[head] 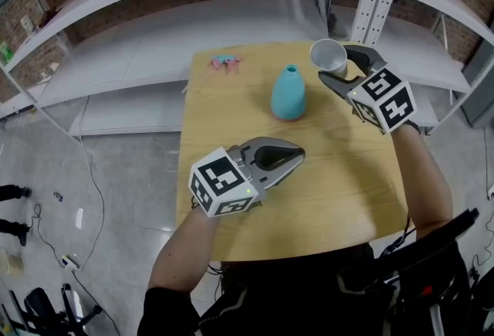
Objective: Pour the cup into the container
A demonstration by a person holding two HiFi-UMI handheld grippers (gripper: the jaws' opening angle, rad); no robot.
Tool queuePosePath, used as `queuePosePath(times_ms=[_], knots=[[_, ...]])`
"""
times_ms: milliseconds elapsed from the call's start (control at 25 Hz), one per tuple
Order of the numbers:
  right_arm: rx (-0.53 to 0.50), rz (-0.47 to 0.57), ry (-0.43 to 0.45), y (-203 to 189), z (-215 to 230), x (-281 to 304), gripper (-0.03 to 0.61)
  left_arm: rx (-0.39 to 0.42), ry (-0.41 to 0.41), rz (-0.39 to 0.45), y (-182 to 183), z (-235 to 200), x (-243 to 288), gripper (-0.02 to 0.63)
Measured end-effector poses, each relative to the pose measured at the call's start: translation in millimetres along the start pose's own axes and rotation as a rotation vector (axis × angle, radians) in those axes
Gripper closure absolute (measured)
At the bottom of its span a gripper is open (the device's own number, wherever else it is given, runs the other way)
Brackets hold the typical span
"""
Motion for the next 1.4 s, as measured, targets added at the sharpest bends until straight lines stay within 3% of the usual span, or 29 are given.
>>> queuePosePath(times_ms=[200,720,1040,1400], knots=[[0.113,0.018,-0.031,-32,10,-8,0.295,0.001,0.001,0.000,0,1,-1,0.612],[0.522,0.157,-0.072,-120,37,-6,0.295,-0.001,0.009,-0.003,0,-1,-1,0.612],[0.602,0.167,-0.083,-131,38,-3,0.295,0.008,-0.011,0.000,0,1,0,0.612],[0.610,0.146,-0.084,-132,35,-1,0.295,0.007,-0.003,-0.001,0,-1,0,0.612]])
Point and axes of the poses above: the fingertips, and each gripper's own axes: x forward along the fingers, z to its right, y out of its top, the point moved 5 cm from there along -x, backward along the fingers, and after that the axes turned 11 degrees about y, right-handed, at the moved point
